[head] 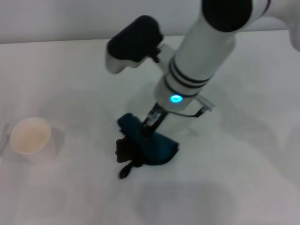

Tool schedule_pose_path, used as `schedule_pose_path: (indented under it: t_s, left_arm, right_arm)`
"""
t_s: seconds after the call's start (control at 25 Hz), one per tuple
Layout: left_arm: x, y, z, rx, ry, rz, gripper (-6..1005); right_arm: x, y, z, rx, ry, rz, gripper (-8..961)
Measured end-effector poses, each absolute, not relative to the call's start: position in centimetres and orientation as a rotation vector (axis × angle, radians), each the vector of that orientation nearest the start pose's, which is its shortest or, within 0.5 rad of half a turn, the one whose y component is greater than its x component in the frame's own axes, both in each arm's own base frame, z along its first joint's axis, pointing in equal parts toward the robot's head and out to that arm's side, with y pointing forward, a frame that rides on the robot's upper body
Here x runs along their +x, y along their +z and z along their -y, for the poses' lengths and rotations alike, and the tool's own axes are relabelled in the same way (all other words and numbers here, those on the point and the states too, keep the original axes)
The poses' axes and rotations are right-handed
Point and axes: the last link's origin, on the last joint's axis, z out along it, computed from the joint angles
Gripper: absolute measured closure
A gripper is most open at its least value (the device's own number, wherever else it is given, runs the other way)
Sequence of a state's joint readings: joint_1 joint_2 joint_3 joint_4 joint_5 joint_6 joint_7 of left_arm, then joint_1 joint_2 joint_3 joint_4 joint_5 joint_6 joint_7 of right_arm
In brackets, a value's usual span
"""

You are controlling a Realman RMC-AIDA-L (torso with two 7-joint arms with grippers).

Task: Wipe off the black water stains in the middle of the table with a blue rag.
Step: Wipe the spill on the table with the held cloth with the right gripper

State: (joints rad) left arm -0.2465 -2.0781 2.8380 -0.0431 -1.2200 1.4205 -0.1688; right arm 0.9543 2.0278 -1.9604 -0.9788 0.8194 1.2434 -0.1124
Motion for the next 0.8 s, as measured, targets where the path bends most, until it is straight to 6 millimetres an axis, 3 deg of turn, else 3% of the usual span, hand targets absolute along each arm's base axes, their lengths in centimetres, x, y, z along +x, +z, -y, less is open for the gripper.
schedule_pose_path:
  t_s: [0.36, 0.8]
  left_arm:
    - [-38.0, 0.2, -24.0, -1.672, -0.567, 0.430, 123]
    - [-37.8, -0.1, -24.0, -1.666, -0.580, 0.446, 123]
  right_arm:
    - [9.5, -14.3, -33.6, -2.754, -0.601, -0.834, 867]
    - [10.9, -14.8, -34.1, -2.725, -0.609, -0.826, 866]
